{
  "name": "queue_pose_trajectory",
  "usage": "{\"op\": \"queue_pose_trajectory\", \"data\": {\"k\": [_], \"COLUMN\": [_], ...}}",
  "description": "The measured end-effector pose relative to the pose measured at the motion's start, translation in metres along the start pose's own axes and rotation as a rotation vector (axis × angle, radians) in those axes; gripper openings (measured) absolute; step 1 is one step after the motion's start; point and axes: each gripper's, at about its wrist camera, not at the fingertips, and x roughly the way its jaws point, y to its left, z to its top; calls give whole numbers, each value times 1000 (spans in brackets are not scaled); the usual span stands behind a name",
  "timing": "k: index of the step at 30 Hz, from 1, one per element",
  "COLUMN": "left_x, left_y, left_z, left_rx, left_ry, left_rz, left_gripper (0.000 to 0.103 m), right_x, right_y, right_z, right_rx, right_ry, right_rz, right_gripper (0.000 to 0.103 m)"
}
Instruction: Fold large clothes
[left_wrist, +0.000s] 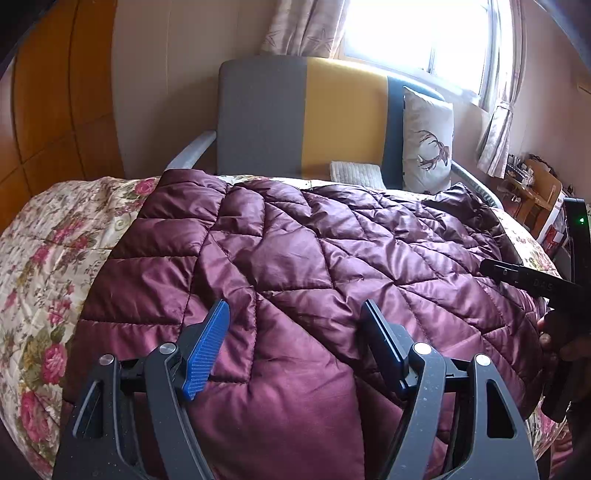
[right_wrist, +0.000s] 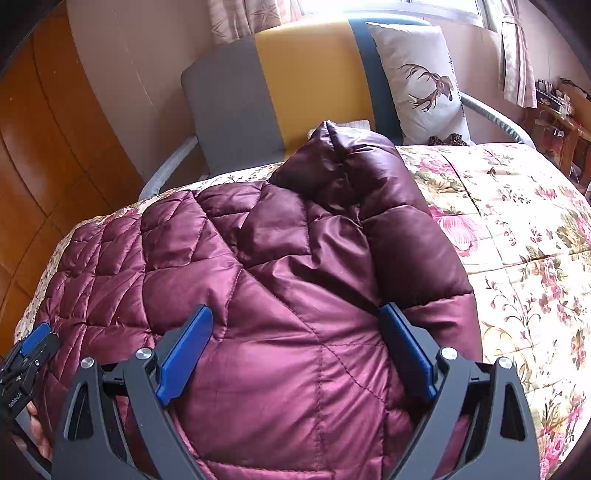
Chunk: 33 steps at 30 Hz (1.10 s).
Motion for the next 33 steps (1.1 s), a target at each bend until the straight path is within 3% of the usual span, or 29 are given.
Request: {"op": "queue_pose_trajectory", "data": {"k": [12, 17, 21, 23, 26, 33], "left_x": [-14, -27, -34, -37, -37, -36], "left_y": [9, 19, 24, 26, 26, 19], "left_z": [0, 0, 0, 0, -1, -5], "left_rx": [-24, -21, -19, -21, -21, -8], "left_ry": [-15, -49, -63, -68, -64, -52], "left_rz": [0, 12, 15, 15, 10, 6], "left_gripper": [72, 72, 72, 72, 72, 72], "right_x": [-10, -50, -90, -100, -103, -91], "right_y": [10, 10, -20, -44, -78, -112], "right_z": [5, 5, -8, -23, -52, -102], "right_rx": [-20, 20, 128, 206, 318, 532], "right_ry": [24, -22, -67, -48, -5, 44], "right_rz": [-48, 20, 64, 95, 105, 276], "right_gripper": [92, 97, 101, 101, 101, 101]}}
